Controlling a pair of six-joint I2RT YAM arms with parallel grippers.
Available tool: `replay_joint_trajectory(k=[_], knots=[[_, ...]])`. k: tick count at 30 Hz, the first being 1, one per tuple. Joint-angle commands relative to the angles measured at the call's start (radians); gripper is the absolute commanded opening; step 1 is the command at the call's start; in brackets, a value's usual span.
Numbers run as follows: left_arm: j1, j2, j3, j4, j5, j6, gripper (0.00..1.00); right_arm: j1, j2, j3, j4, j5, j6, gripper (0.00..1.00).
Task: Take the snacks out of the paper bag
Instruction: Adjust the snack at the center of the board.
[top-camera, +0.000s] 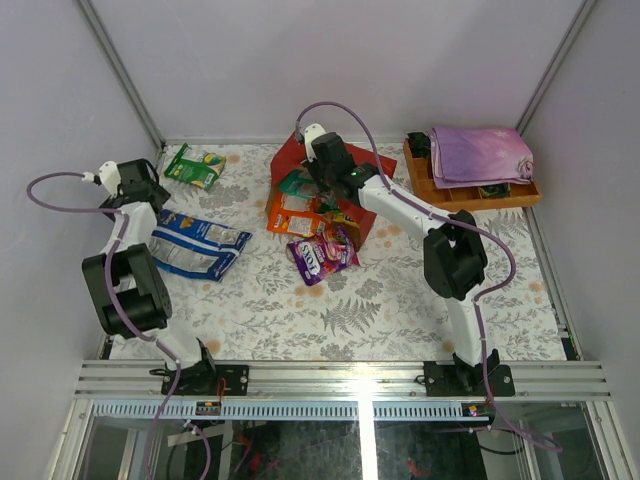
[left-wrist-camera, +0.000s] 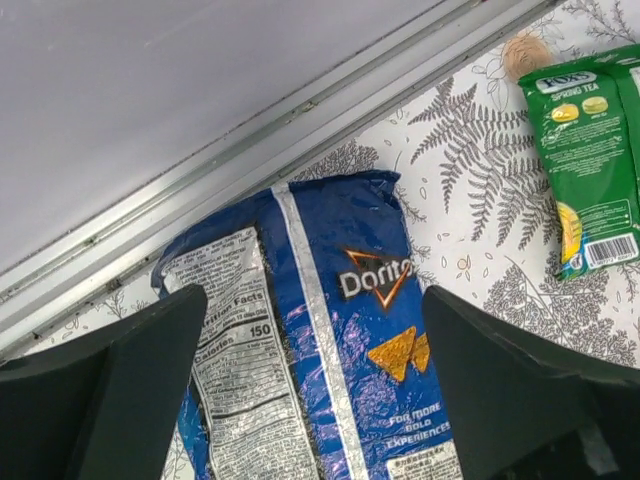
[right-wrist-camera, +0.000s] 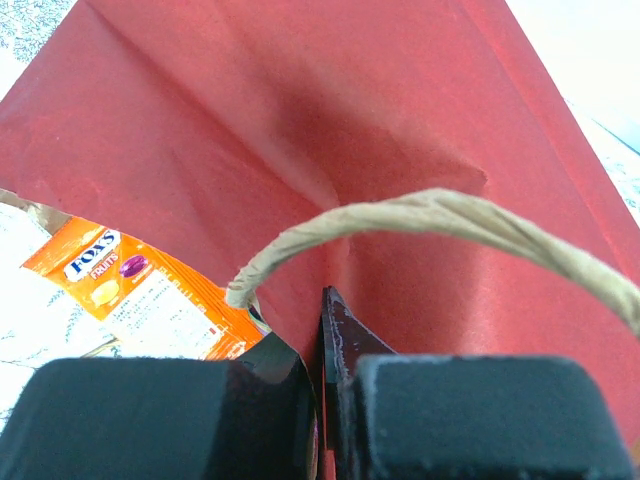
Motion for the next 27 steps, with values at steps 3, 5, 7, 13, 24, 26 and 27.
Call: replay_joint_trajectory(k=[3,5,7,13,24,26,27], knots=[[-0.059,-0.173,-0.128,0.066,0.003,-0.045,1.00,0.001,-0.076,0.015,0.028,0.009,-0.004,0.00],[-0.104,-0.239,-0.197,0.101,0.065,-0.087,1.00,0.001,-0.078,0.012,0.029,0.002,0.001,0.00],[-0.123,-0.273,-0.275,0.149,0.187,-0.143,1.00,0.001,-0.073,0.020,0.021,0.001,-0.001,0.00],[-0.246,-0.257,-0.386,0.122,0.154,-0.172,1.00,0.001,-0.089,0.002,0.031,0.007,0.002,0.00],[-0.281,-0.061,-0.445,0.224,0.198,-0.347,1.00,0.001,-0.087,-0.009,0.033,-0.015,0.019,0.00],[-0.282,-0.009,-0.429,0.257,0.197,-0.382,1.00,0.001,-0.089,-0.013,0.034,-0.003,0.015,0.00],[-0.283,0.024,-0.421,0.274,0.201,-0.399,1.00,0.001,-0.090,-0.013,0.033,0.001,0.015,0.00]])
